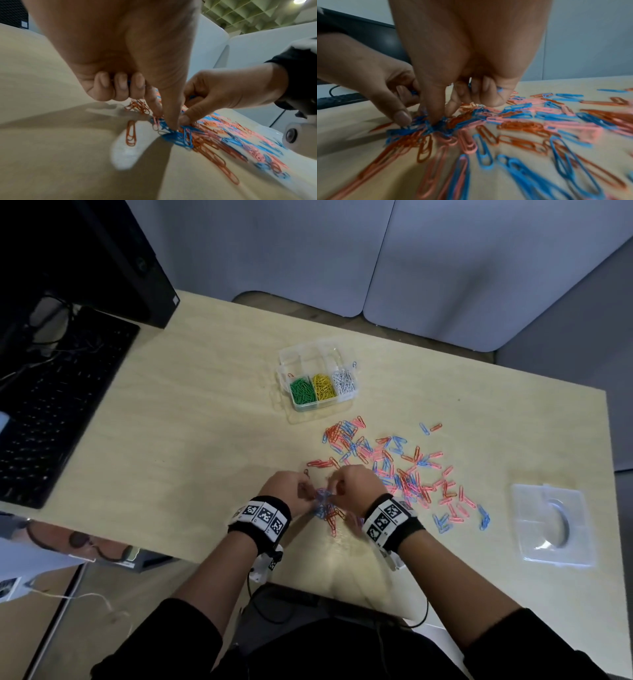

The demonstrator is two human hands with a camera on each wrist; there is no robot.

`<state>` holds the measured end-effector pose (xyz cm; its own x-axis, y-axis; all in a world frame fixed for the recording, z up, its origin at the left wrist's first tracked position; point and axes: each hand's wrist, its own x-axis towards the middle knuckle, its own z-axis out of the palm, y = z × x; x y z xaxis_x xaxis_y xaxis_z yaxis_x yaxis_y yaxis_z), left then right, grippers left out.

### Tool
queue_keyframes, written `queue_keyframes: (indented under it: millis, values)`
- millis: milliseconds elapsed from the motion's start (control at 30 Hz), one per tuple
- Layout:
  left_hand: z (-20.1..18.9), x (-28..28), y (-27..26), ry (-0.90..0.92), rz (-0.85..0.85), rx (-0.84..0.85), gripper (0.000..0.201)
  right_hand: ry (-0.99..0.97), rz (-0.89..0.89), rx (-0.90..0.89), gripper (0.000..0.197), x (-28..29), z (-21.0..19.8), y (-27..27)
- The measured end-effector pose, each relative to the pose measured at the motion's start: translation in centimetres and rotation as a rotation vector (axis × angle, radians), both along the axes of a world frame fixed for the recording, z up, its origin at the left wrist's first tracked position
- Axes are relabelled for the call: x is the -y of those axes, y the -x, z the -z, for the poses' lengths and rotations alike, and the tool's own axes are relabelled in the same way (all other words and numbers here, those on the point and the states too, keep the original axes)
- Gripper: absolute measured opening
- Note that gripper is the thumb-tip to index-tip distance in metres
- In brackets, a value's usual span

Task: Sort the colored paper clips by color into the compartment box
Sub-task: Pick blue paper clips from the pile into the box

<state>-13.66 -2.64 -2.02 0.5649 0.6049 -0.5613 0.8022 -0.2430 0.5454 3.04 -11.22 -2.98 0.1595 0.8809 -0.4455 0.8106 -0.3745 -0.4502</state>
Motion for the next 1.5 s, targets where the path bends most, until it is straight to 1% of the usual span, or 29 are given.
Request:
queue_keyframes:
  millis: [100, 233, 300, 333, 400, 467, 500, 567, 633, 667, 767, 833, 867, 900, 933, 967, 1000, 1033, 1067, 1100, 1133, 1200, 1233, 1300, 1367, 1400, 1433, 1467, 1500]
  values:
    - [0.2, 0.6, -0.4, -0.093, -0.026, 0.013, 0.021, -0.028, 0.015, 0.007, 0.004, 0.5, 0.1, 0.4]
    - [0.1, 0.8, -0.7, -0.154, -0.037, 0.044, 0.01, -0.04, 0.008, 0.008, 0.012, 0.9, 0.3, 0.3]
    - [0.1, 0.6, -0.6, -0.16, -0.076, 0.068, 0.011, -0.065, 0.02, -0.032, 0.013, 1.2, 0.5, -0.1]
    - [0.0, 0.4, -0.5, -0.176, -0.102, 0.074, 0.012, -0.071, 0.036, -0.08, 0.013, 1.3, 0.5, -0.3]
    - [-0.2, 0.1, -0.1, -0.219, -0.147, 0.086, 0.014, -0.089, 0.113, -0.187, 0.015, 1.7, 0.4, -0.7]
    - [-0.2, -0.2, 0.3, -0.227, -0.168, 0.092, 0.017, -0.146, 0.251, -0.289, 0.016, 2.4, 0.5, -1.3]
    - [-0.3, -0.3, 0.5, -0.217, -0.171, 0.087, 0.017, -0.163, 0.326, -0.341, 0.014, 2.7, 0.7, -1.6]
    - [-0.3, -0.3, 0.6, -0.171, -0.174, 0.085, 0.012, -0.145, 0.464, -0.515, 0.003, 3.2, 0.8, -2.1]
    - [-0.3, -0.1, 0.5, -0.091, -0.179, 0.106, 0.005, -0.1, 0.575, -0.691, 0.021, 3.5, 0.8, -2.5]
    - [-0.2, 0.0, 0.4, -0.048, -0.183, 0.112, 0.006, -0.071, 0.625, -0.769, 0.026, 3.6, 0.5, -2.6]
    - [-0.1, 0.2, 0.3, 0.042, -0.192, 0.146, 0.024, -0.003, 0.742, -1.022, 0.024, 3.7, 0.0, -2.8]
    - [-0.4, 0.3, 0.3, 0.04, -0.207, 0.176, 0.032, 0.038, 0.869, -1.261, 0.022, 3.5, -0.6, -2.5]
    - [-0.4, 0.3, 0.2, 0.033, -0.218, 0.178, 0.036, 0.048, 0.934, -1.35, 0.022, 3.4, -1.1, -2.4]
    - [-0.6, 0.2, 0.1, 0.028, -0.23, 0.179, 0.04, 0.056, 0.986, -1.401, 0.022, 3.3, -1.3, -2.2]
    - [-0.7, 0.2, 0.0, 0.028, -0.243, 0.179, 0.044, 0.059, 0.995, -1.414, 0.022, 3.1, -1.5, -2.0]
    - [-0.7, 0.1, 0.0, 0.035, -0.256, 0.188, 0.046, 0.055, 0.968, -1.388, 0.021, 3.0, -1.5, -1.8]
    - [-0.6, 0.1, 0.0, 0.06, -0.284, 0.211, 0.046, 0.044, 0.905, -1.3, 0.023, 2.9, -1.6, -1.5]
    - [-0.5, 0.0, 0.1, 0.115, -0.334, 0.251, 0.045, 0.016, 0.808, -1.133, 0.028, 2.7, -1.2, -1.3]
    - [-0.4, -0.1, 0.2, 0.182, -0.39, 0.303, 0.042, -0.015, 0.684, -0.918, 0.032, 2.6, -0.9, -1.0]
    - [-0.4, -0.1, 0.3, 0.24, -0.439, 0.348, 0.039, -0.047, 0.575, -0.688, 0.032, 2.3, -0.5, -0.7]
    - [-0.3, -0.2, 0.4, 0.277, -0.465, 0.372, 0.038, -0.073, 0.504, -0.484, 0.028, 2.0, 0.0, -0.5]
    - [0.0, -0.4, 0.5, 0.284, -0.454, 0.373, 0.035, -0.109, 0.435, -0.227, 0.015, 1.4, 0.5, 0.2]
    - [0.0, -0.4, 0.5, 0.288, -0.451, 0.378, 0.032, -0.111, 0.408, -0.147, 0.012, 1.1, 0.8, 0.6]
    - [0.3, -0.5, 0.7, 0.326, -0.489, 0.405, 0.027, -0.113, 0.391, -0.091, 0.012, 0.9, 1.1, 1.0]
    - [0.4, -0.5, 0.8, 0.359, -0.522, 0.42, 0.024, -0.123, 0.369, -0.101, 0.015, 0.8, 1.1, 1.1]
    - [0.6, -0.5, 0.9, 0.369, -0.534, 0.426, 0.023, -0.13, 0.356, -0.134, 0.015, 0.8, 1.0, 0.9]
    - [0.7, -0.4, 0.9, 0.375, -0.546, 0.432, 0.023, -0.132, 0.36, -0.203, 0.015, 0.9, 1.0, 0.6]
    - [0.8, -0.4, 0.8, 0.379, -0.562, 0.441, 0.022, -0.125, 0.392, -0.325, 0.014, 1.1, 0.9, 0.3]
    - [0.9, -0.4, 0.8, 0.382, -0.573, 0.456, 0.021, -0.114, 0.449, -0.5, 0.014, 1.2, 0.8, 0.0]
